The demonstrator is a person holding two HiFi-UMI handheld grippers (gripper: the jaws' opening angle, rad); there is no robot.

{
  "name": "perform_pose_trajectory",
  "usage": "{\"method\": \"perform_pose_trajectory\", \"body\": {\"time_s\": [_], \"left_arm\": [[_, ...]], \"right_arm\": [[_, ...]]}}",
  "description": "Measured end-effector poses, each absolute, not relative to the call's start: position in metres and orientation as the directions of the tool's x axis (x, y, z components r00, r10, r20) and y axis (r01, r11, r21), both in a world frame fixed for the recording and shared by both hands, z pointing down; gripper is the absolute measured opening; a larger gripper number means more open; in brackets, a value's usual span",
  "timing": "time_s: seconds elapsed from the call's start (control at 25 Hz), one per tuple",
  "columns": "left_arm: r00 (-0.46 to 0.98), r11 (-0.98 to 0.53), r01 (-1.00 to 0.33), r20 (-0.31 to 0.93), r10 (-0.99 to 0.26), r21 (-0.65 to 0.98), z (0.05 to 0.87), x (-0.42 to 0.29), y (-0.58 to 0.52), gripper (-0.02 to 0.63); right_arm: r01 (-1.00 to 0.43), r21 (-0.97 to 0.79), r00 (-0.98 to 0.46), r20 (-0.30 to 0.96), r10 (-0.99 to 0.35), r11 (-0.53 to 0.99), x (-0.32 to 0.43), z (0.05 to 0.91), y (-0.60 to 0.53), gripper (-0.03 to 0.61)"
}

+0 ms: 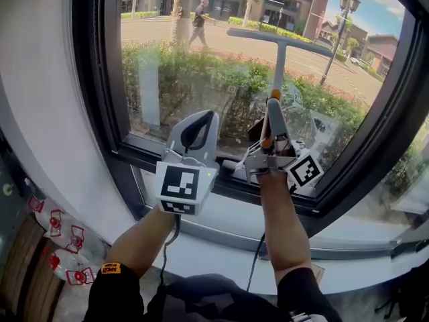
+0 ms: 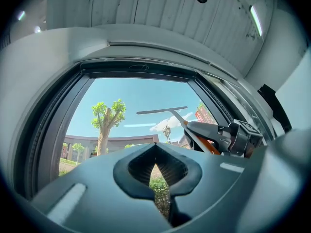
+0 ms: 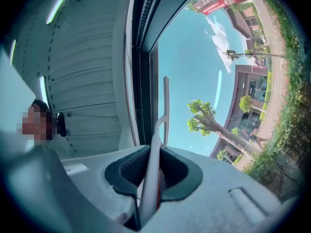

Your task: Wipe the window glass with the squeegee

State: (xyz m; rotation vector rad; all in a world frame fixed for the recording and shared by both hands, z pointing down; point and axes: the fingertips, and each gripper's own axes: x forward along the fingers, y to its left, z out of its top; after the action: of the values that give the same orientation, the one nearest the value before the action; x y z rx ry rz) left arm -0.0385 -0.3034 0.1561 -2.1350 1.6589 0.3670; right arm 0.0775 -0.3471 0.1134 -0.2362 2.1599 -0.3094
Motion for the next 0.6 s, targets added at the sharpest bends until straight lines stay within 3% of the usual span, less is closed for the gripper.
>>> {"method": "perform_pose_trajectory", "body": {"time_s": [0.24, 0.6], "left_arm": [[0.255, -0.197, -0.965, -0.433, -0.865, -0.174, 0.16, -0.016, -0.312, 0.018], [0.244, -0.214, -0.969, -0.339, -0.909, -0.123, 0.235, 0.003, -0.327, 0.018]], "right_arm": [[-0.014, -0.313, -0.575, -0.775, -0.264, 0.95, 0.085, 0.127, -0.346, 0.049], [0.002, -0.379, -0.594, -0.744, -0.304, 0.925, 0.096, 0.199, -0.337, 0.051]]}}
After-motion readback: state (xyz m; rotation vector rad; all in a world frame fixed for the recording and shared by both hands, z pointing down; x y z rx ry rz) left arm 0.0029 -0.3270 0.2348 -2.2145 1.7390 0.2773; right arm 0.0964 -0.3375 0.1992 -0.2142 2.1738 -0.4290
